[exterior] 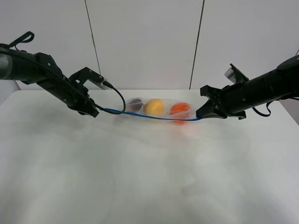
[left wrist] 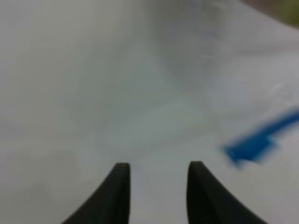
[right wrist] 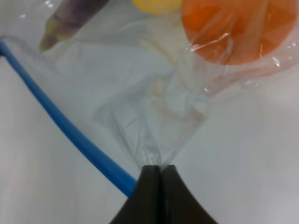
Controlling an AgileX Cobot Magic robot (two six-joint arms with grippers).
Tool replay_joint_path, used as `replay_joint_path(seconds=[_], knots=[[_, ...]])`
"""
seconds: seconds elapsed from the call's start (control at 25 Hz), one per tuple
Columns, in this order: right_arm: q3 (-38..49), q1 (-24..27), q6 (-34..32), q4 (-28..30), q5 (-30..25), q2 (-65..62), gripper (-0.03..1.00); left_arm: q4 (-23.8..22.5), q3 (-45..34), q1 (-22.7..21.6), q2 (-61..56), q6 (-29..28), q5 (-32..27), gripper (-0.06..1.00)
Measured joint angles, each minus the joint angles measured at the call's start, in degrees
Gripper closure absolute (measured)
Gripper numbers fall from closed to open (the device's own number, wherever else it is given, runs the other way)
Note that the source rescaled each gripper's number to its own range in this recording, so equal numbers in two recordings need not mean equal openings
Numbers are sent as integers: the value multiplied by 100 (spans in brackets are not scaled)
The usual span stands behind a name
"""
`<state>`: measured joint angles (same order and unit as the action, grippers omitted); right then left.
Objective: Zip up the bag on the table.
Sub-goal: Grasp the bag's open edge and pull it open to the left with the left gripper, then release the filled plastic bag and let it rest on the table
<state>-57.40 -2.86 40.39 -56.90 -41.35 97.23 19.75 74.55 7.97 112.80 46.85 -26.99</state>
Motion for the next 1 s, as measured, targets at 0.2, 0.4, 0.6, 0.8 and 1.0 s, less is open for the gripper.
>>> replay_joint_path(seconds=[0.2, 0.4, 0.6, 0.8, 1.0], knots=[[0, 0, 0, 120, 0, 0, 97, -21, 50, -6, -201, -969, 11, 28], [0, 0, 0, 249, 0, 0, 97, -26, 90, -171, -400, -2602, -150, 27], [0, 0, 0, 400, -4, 0, 97, -67, 408, -637, -499, -2882, -1155, 26], [0, 4, 0, 430, -4, 0, 97, -89, 464, -1059, -744, -2487, -1820, 26], [0, 4, 0, 471, -4, 0, 97, -89, 464, -1293, -1119, -2395, -2079, 26]])
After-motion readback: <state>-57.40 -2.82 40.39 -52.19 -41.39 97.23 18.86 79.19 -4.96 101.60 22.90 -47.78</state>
